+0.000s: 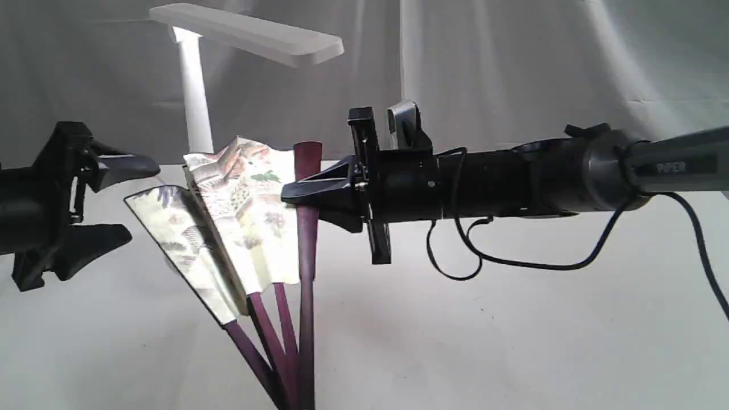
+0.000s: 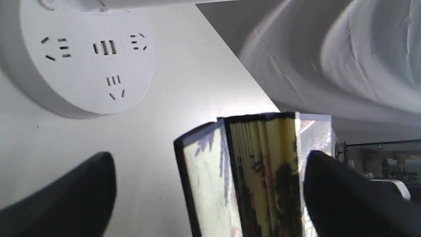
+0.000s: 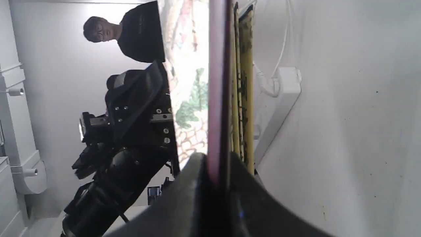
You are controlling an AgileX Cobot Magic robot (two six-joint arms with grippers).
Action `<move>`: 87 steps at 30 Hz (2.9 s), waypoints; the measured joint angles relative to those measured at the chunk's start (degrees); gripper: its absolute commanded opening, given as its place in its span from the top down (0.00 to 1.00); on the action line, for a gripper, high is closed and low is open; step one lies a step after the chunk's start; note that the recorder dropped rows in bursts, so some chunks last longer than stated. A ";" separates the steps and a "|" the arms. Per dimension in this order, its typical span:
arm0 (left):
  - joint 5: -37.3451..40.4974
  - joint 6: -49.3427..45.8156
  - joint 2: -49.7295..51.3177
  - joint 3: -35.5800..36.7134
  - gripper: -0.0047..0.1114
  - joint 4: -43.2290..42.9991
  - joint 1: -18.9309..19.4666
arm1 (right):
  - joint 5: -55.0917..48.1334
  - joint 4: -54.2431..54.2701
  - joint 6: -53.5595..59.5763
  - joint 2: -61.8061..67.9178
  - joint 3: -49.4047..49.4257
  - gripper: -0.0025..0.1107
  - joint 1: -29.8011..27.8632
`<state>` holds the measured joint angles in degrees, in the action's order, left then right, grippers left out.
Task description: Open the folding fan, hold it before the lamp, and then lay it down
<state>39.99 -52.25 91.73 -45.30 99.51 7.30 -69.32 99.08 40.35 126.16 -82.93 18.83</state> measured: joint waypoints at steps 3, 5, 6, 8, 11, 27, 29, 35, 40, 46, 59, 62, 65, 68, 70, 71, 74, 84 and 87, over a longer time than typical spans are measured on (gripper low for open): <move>0.00 3.14 0.00 0.00 0.40 0.00 0.00 | 0.00 0.00 0.12 0.00 0.00 0.98 0.00; 0.00 3.93 0.00 0.00 0.40 0.00 0.00 | 0.00 0.00 0.12 0.00 0.00 0.98 0.00; -0.54 4.38 0.00 0.00 0.40 0.00 -0.40 | 0.00 0.00 0.12 0.00 0.00 0.98 0.00; -1.30 4.70 0.00 0.00 0.40 0.14 -1.48 | 0.00 0.00 0.12 0.00 0.00 0.98 0.00; -1.68 4.78 0.50 0.00 0.40 0.26 -3.79 | 0.00 0.00 0.12 0.00 0.00 0.98 0.00; 4.77 4.92 9.39 -0.21 0.74 0.37 -5.30 | 0.25 -0.81 0.61 0.00 0.00 0.98 0.00; 4.89 4.92 9.39 -0.21 0.84 0.48 -5.30 | 0.36 -0.81 0.61 0.00 0.00 0.98 0.00; 5.61 5.79 9.39 -0.33 0.96 2.39 -5.30 | 0.82 -1.65 0.72 0.00 0.00 0.98 0.00; 5.70 5.79 9.39 -0.33 0.96 2.39 -5.30 | 0.82 -1.65 1.05 0.00 0.00 0.98 0.00; 5.70 4.74 9.39 -0.33 0.96 2.60 -5.30 | 0.89 -1.83 1.77 0.00 0.00 0.98 -0.11; 8.13 4.36 9.39 -0.86 0.96 2.65 -5.30 | -0.40 -4.07 2.07 -2.34 0.48 0.98 -5.28; 8.48 4.36 9.39 -0.86 0.96 2.65 -5.30 | -0.66 -4.54 2.07 -2.34 0.48 0.98 -6.91; 8.46 4.36 9.39 -0.86 0.96 2.65 -5.30 | -0.82 -4.81 2.07 -2.34 0.48 0.98 -8.52; 8.60 4.36 9.39 -0.86 0.96 2.65 -5.30 | -1.03 -5.15 2.07 -2.34 0.48 0.98 -9.81; 8.74 4.36 9.39 -0.86 0.96 2.65 -5.30 | -1.03 -5.15 1.89 -2.34 0.48 0.98 -10.67; 8.74 4.36 9.39 -0.86 0.96 2.65 -5.30 | -1.03 -5.15 1.79 -2.34 0.48 0.98 -11.17; 9.39 4.36 9.39 -0.86 0.96 2.65 -5.19 | -1.03 -5.39 1.52 -2.34 0.48 0.98 -12.46; 10.06 5.57 3.32 -0.86 0.96 0.74 -0.55 | -0.70 -3.27 1.11 -2.44 0.48 0.98 -14.23; 9.95 8.60 0.94 -0.86 0.96 -3.48 1.04 | -0.70 -3.01 1.06 -2.56 0.48 0.98 -14.23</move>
<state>49.94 -43.65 92.68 -46.15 96.03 8.35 -70.02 96.07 41.41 123.60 -82.45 4.59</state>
